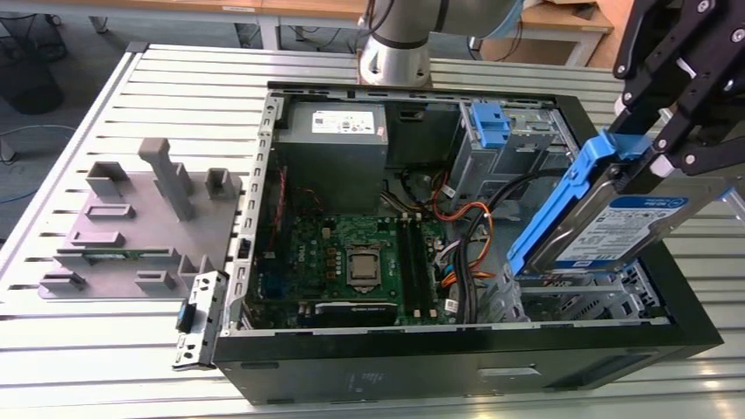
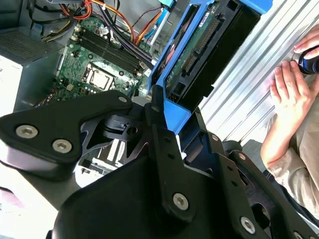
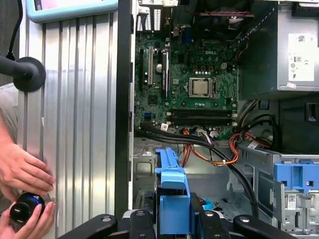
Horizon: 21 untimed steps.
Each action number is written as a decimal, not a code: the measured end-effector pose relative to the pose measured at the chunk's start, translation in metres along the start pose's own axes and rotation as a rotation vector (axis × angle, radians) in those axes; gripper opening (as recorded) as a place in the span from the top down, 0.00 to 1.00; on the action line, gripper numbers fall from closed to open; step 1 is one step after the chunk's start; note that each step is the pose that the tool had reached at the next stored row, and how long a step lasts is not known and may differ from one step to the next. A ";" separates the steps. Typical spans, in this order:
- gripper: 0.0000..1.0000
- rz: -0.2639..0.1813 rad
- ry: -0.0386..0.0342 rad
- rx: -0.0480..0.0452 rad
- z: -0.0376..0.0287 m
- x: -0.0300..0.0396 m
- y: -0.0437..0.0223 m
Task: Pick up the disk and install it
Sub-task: 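Pick up the disk, then insert the disk into the insertion slot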
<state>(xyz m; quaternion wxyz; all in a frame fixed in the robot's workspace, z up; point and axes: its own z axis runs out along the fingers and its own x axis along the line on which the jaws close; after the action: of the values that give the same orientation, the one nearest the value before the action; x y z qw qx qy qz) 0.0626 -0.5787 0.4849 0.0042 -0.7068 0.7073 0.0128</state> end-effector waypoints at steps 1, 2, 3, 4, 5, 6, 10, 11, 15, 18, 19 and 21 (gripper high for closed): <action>0.64 0.000 0.0001 0.0000 0.0006 0.0000 0.0000; 0.64 -0.001 0.0001 0.0000 0.0013 0.0001 0.0000; 0.64 -0.001 0.0001 0.0000 0.0022 0.0001 0.0000; 0.64 -0.002 0.0001 0.0000 0.0031 0.0001 -0.0001; 0.64 -0.003 0.0001 0.0000 0.0038 0.0001 -0.0006; 0.64 -0.003 0.0001 -0.0001 0.0043 0.0001 -0.0015; 0.64 -0.005 0.0001 -0.0001 0.0057 0.0001 -0.0071; 0.64 -0.005 0.0001 -0.0001 0.0061 0.0002 -0.0087; 0.64 -0.006 0.0002 -0.0001 0.0081 0.0002 -0.0149; 0.64 -0.006 0.0002 -0.0001 0.0111 0.0003 -0.0171; 0.64 -0.006 0.0002 -0.0001 0.0120 0.0003 -0.0178; 0.64 -0.006 0.0003 -0.0001 0.0127 0.0003 -0.0185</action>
<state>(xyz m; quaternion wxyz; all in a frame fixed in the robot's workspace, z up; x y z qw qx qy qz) 0.0809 -0.5787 0.4720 0.0041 -0.7088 0.7052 0.0127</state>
